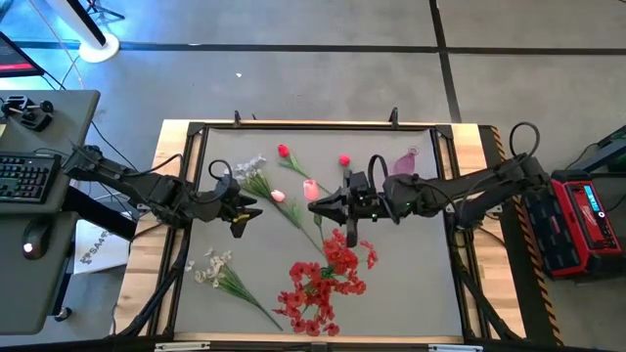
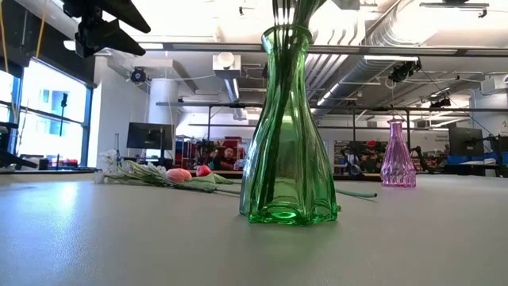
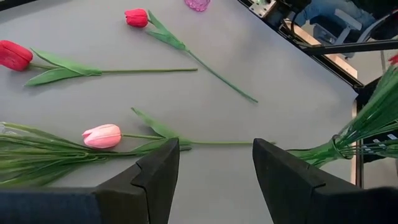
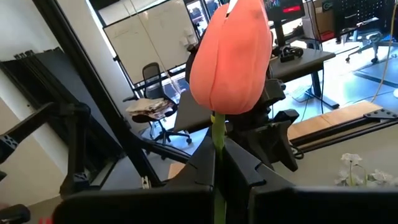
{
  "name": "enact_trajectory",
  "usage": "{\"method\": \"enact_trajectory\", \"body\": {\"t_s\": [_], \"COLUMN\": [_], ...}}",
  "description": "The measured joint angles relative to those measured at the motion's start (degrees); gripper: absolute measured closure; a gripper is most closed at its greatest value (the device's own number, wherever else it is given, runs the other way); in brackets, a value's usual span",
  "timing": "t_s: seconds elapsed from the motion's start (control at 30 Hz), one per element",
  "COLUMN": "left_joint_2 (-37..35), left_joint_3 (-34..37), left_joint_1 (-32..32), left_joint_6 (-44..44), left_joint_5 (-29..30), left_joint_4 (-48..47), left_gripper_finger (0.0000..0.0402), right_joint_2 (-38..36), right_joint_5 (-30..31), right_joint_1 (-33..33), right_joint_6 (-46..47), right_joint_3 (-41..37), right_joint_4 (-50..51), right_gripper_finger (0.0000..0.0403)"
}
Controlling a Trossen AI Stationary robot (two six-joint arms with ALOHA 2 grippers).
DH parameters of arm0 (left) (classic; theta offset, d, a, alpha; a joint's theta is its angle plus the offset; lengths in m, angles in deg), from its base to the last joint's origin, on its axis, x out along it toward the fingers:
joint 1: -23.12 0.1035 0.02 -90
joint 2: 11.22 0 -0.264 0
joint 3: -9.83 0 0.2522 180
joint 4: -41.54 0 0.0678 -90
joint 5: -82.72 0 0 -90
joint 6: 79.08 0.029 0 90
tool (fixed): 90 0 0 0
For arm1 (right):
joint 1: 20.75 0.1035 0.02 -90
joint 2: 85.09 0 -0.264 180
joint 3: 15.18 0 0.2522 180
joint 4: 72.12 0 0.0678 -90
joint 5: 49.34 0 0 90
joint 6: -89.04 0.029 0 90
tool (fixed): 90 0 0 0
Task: Sort flowers into vase by color
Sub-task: Put the right pink flower into the green vase
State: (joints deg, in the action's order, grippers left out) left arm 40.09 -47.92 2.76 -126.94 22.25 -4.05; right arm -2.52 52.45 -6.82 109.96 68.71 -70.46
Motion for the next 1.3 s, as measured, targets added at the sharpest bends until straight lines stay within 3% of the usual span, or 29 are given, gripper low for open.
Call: {"method": "enact_trajectory", "body": {"t_s": [0.3,0.6,1.0,1.3], "left_joint_2": [0.02,0.00,0.00,0.00], "left_joint_3": [0.00,0.00,0.00,0.00], "left_joint_1": [0.00,0.02,0.02,0.02], "left_joint_6": [0.07,0.09,0.04,0.06], "left_joint_5": [1.01,1.08,1.08,1.38], "left_joint_4": [-0.19,-0.63,-1.81,-1.76], "left_gripper_finger": [0.0208,0.0208,0.0208,0.0208], "right_joint_2": [1.69,4.15,2.67,0.65], "right_joint_5": [-1.87,-8.46,-5.82,-7.69], "right_joint_1": [0.00,0.00,-0.11,-0.44], "right_joint_6": [-1.92,-3.42,-6.00,-4.61], "right_joint_3": [-0.02,-0.02,-0.02,-0.02], "right_joint_4": [-0.60,-0.52,-3.66,-8.94], "right_gripper_finger": [0.0402,0.0402,0.0402,0.0402]}}
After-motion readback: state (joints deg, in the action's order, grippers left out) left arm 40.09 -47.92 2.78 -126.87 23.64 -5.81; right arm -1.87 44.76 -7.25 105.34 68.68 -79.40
